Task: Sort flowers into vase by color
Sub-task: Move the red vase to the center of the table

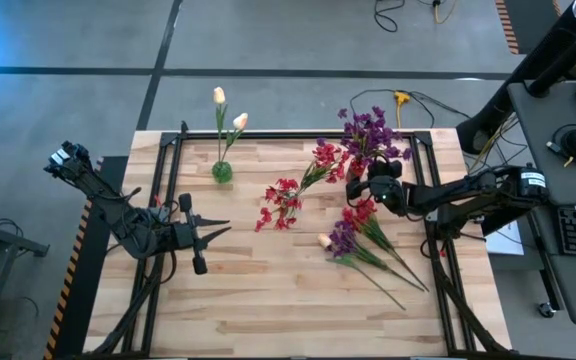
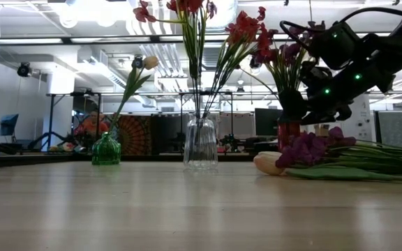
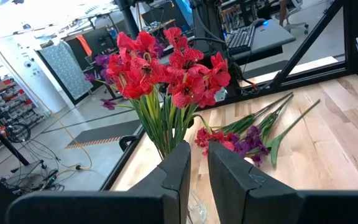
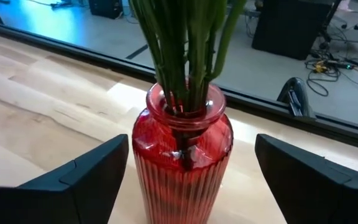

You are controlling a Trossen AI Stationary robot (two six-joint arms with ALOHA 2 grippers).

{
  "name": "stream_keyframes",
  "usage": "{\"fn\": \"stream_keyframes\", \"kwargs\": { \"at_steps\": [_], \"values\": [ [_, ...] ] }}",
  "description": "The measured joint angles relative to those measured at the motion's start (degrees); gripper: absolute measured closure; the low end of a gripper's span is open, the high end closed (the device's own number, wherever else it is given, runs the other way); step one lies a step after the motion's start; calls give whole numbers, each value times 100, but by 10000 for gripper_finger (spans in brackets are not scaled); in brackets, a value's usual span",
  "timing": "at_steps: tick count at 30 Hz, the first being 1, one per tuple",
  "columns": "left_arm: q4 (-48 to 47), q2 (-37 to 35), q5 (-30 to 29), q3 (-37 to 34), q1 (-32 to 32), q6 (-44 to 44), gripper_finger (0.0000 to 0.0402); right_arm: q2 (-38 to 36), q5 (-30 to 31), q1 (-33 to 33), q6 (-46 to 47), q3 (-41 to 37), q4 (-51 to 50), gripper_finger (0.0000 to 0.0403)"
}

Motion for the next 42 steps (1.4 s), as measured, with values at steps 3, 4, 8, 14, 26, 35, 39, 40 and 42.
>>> {"fn": "stream_keyframes", "kwargs": {
  "at_steps": [3,4,8,14,26,35,39,40,42],
  "values": [
    [0,0,0,0,0,0,362,0,-146,-39,0,-2,-2,77],
    [0,-1,2,0,0,0,362,0,-165,-39,0,-2,-2,83],
    [2,0,0,0,0,0,362,0,-183,-39,0,-2,-3,106],
    [0,0,2,0,0,0,362,0,-187,-39,0,-2,-7,137],
    [0,0,2,0,0,0,362,-7,-217,-39,143,-2,-75,156],
    [-4,0,2,0,-2,0,362,-6,-253,-39,701,-22,-345,73],
    [-9,0,2,0,-1,5,362,36,-230,-39,717,-66,-246,49],
    [-11,0,2,0,-2,22,362,106,-226,-39,712,-73,-145,47],
    [-11,0,2,0,0,42,362,342,-227,-39,713,-93,80,45]
  ]
}}
